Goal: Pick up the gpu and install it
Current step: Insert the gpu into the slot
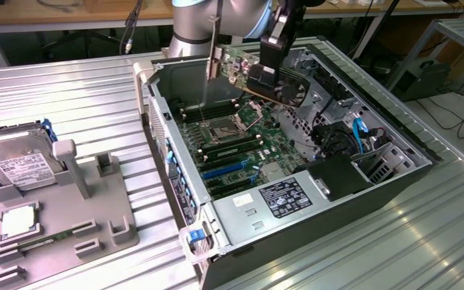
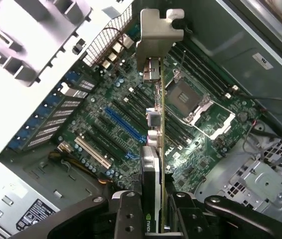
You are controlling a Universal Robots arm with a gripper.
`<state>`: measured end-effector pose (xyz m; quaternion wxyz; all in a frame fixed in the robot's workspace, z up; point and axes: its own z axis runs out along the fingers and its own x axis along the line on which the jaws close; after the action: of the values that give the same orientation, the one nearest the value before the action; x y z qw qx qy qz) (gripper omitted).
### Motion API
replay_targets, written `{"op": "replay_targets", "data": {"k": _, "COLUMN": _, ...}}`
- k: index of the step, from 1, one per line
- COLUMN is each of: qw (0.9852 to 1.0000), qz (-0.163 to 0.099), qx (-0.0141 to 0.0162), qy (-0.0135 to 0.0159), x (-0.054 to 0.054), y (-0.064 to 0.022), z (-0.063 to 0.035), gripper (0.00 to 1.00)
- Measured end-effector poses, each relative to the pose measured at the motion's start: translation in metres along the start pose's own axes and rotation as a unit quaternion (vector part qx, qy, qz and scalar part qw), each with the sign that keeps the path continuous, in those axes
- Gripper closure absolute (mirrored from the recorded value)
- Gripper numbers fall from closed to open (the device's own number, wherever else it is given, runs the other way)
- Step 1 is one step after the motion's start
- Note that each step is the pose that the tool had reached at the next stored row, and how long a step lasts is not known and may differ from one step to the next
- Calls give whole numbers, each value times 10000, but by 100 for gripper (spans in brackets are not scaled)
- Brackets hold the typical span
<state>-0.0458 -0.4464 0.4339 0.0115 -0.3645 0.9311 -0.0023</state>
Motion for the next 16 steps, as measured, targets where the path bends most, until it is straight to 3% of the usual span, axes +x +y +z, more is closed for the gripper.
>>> {"op": "replay_targets", "data": {"k": 4, "qw": 9991, "qz": -419, "qx": -8, "qy": -5, "x": 0, "y": 0, "z": 0, "gripper": 73}}
{"op": "replay_targets", "data": {"k": 8, "qw": 9969, "qz": -781, "qx": -15, "qy": -10, "x": 0, "y": 0, "z": 0, "gripper": 73}}
{"op": "replay_targets", "data": {"k": 12, "qw": 9934, "qz": -1147, "qx": -22, "qy": -15, "x": 0, "y": 0, "z": 0, "gripper": 73}}
{"op": "replay_targets", "data": {"k": 16, "qw": 9885, "qz": -1509, "qx": -29, "qy": -20, "x": 0, "y": 0, "z": 1, "gripper": 73}}
